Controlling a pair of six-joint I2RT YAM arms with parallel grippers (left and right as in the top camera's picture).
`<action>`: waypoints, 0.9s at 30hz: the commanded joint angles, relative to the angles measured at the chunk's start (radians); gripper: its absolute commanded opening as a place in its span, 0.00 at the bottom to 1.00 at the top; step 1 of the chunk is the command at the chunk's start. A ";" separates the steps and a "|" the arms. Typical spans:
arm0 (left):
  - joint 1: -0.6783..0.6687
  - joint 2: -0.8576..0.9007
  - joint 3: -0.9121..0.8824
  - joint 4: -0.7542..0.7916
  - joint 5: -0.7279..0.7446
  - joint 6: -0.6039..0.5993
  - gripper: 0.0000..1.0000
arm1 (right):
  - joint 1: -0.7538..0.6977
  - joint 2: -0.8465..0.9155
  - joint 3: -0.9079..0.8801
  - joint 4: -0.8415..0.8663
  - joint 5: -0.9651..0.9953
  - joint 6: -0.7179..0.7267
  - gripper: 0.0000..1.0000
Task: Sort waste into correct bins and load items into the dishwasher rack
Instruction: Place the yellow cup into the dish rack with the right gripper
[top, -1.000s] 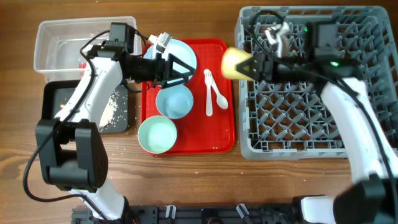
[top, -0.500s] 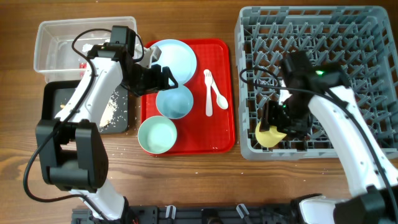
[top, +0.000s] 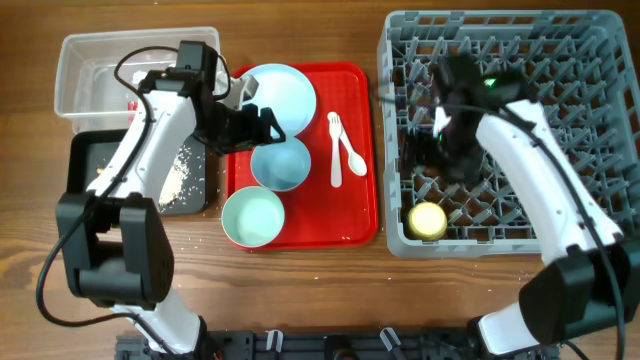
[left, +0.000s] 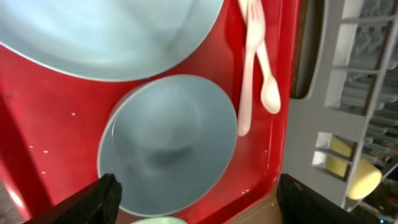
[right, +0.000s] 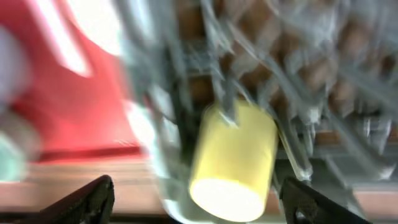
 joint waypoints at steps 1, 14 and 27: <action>0.056 -0.103 0.102 -0.027 -0.006 -0.043 0.81 | 0.028 -0.012 0.158 0.124 -0.069 -0.055 0.85; 0.203 -0.167 0.106 -0.088 -0.302 -0.174 0.79 | 0.370 0.500 0.140 0.494 -0.158 0.152 0.38; 0.203 -0.167 0.106 -0.105 -0.309 -0.174 1.00 | 0.112 -0.077 0.143 0.505 0.354 0.085 0.04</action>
